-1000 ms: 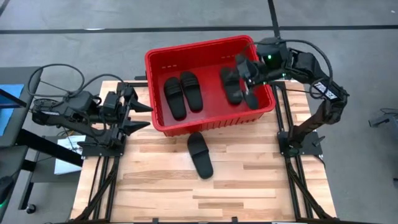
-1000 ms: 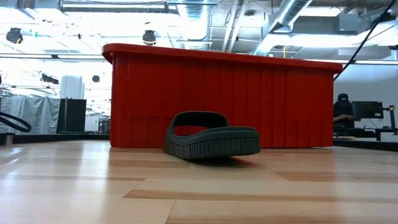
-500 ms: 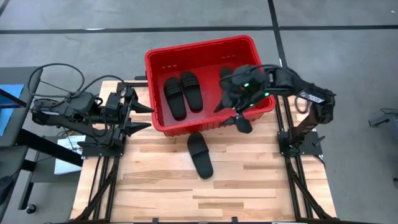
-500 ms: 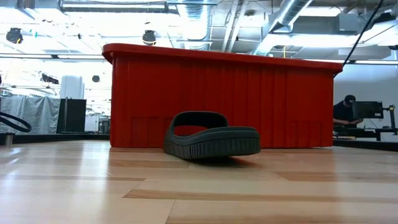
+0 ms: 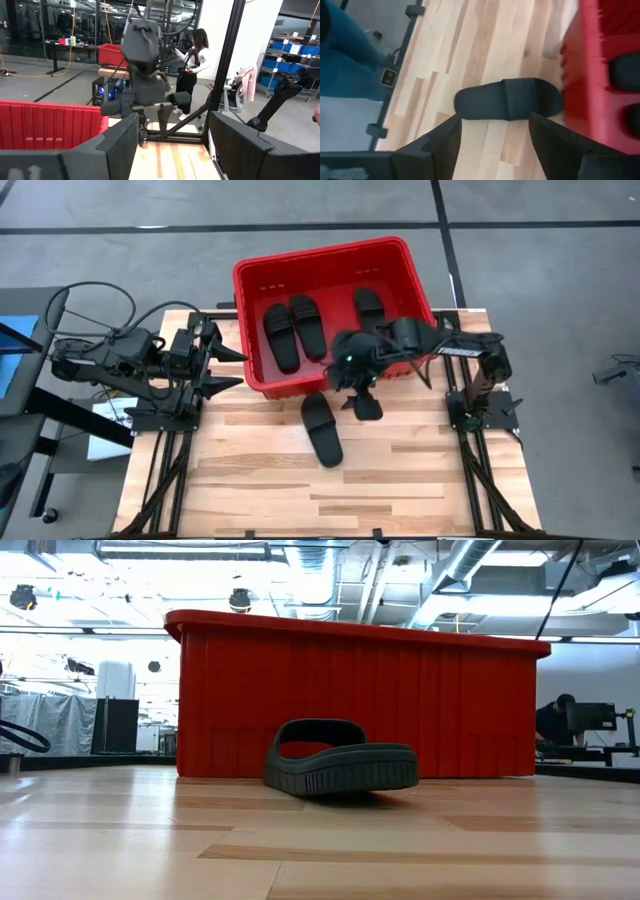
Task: Pick and place slides into bin
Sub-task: Put the black slides into the red bin
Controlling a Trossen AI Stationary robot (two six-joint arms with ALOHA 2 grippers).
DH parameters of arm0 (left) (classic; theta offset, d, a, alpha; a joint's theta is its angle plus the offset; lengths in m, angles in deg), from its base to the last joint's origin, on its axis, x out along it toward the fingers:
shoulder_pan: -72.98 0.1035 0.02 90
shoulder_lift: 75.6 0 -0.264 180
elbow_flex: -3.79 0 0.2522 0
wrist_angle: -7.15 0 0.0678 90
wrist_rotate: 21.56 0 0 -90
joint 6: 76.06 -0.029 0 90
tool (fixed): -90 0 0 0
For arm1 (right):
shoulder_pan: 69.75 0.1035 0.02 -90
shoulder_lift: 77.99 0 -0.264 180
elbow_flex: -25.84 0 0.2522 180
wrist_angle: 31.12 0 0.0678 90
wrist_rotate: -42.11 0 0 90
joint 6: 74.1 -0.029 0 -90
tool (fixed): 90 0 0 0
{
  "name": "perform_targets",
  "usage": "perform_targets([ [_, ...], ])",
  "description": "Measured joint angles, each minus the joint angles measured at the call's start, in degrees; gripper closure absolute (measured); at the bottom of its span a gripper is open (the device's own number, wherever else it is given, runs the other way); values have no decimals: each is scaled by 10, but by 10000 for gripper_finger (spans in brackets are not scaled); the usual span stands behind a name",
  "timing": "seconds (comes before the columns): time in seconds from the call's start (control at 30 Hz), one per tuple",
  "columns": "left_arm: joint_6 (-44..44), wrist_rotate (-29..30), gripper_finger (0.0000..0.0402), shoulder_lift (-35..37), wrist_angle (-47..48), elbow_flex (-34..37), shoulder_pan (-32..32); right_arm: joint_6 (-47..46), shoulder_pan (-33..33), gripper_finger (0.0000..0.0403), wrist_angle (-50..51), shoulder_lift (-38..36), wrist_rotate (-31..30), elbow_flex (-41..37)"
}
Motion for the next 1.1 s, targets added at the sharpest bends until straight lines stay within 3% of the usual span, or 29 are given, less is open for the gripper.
perform_targets([
  [0.4,4,-7,168,0,3,0,0,-83,34,222,1,5,-10,0],
  [0.57,5,-30,168,0,4,0,0,-125,54,209,14,32,-47,-1],
  [0.87,24,-36,168,0,9,0,0,-137,99,170,34,120,-47,0],
  [1.1,24,-36,168,0,17,0,0,-119,117,166,42,183,-47,-1],
])
